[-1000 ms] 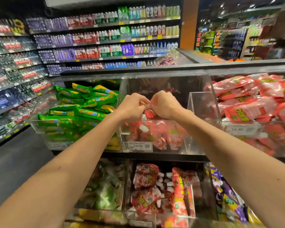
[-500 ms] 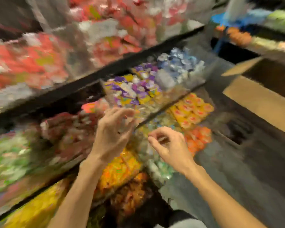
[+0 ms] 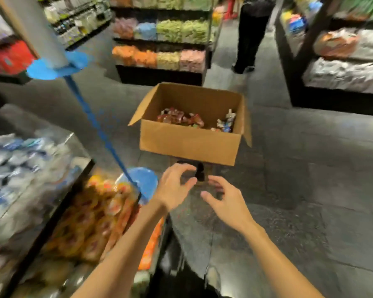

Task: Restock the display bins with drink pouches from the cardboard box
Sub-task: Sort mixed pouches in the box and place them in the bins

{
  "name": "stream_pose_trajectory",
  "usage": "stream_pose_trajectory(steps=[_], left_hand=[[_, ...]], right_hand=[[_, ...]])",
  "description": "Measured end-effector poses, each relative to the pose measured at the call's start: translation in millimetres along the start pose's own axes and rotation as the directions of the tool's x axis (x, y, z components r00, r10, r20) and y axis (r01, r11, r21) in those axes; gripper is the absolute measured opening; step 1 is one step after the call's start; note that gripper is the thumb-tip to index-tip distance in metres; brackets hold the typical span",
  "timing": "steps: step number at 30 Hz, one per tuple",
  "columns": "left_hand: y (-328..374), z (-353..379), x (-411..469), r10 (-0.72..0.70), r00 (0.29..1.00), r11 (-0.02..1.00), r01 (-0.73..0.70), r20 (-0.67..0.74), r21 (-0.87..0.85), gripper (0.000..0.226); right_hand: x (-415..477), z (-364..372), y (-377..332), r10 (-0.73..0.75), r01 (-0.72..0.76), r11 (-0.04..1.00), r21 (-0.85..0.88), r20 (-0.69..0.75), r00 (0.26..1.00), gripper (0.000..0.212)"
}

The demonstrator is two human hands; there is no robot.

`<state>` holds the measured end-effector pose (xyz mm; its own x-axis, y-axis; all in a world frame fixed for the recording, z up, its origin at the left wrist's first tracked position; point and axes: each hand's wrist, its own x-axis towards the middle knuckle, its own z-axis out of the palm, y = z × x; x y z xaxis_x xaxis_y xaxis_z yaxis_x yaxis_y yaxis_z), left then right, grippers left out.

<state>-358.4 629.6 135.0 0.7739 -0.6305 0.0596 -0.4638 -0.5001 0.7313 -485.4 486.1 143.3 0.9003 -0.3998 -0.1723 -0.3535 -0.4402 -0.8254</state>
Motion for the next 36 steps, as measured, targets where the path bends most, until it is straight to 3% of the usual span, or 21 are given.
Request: stream_pose_trajectory(steps=[4,7,12,15,19,24,27,30,32,36], left_hand=[[-2,32,119,-0.11,0.986,0.994,0.108,0.126,0.023,0.032],[-20,45,193,-0.203,0.962,0.979,0.197,0.181,0.05,0.036],[-77,55,306,-0.228,0.952,0.97,0.205,0.203,0.128,0.032],[-114,69,376,-0.253,0.944,0.963,0.225,0.213,0.147,0.029],[-155,101,447,-0.347,0.869,0.938,0.32,0.353,0.134,0.033],[-187,153,487,-0.498,0.7,0.84,0.536,0.512,0.083,0.042],[-205,190,509,-0.547,0.586,0.758,0.65,0.598,0.056,0.062],[-224,223,525,-0.573,0.565,0.761,0.635,0.593,0.13,0.089],[-231,243,535,-0.575,0.533,0.728,0.679,0.621,0.091,0.1],[-250,287,553,-0.553,0.492,0.618,0.783,0.672,-0.065,0.1]], right_hand=[[101,-45,10,0.141,-0.142,0.989,0.047,0.023,0.99,0.067],[173,-56,18,0.191,-0.193,0.981,0.036,0.042,0.981,0.067],[277,-56,37,0.264,-0.265,0.964,0.009,0.064,0.962,0.053],[341,-52,55,0.329,-0.328,0.944,-0.014,0.022,0.944,0.032],[413,-43,79,0.44,-0.441,0.897,-0.026,-0.035,0.897,0.022],[473,-37,123,0.662,-0.661,0.749,0.045,-0.025,0.749,0.034],[502,-32,163,0.759,-0.76,0.65,-0.006,-0.038,0.65,0.04],[527,-22,196,0.825,-0.828,0.56,-0.028,-0.065,0.561,0.046],[545,-15,217,0.857,-0.859,0.511,-0.028,-0.065,0.511,0.047],[582,-2,257,0.891,-0.894,0.447,0.027,-0.095,0.443,0.056]])
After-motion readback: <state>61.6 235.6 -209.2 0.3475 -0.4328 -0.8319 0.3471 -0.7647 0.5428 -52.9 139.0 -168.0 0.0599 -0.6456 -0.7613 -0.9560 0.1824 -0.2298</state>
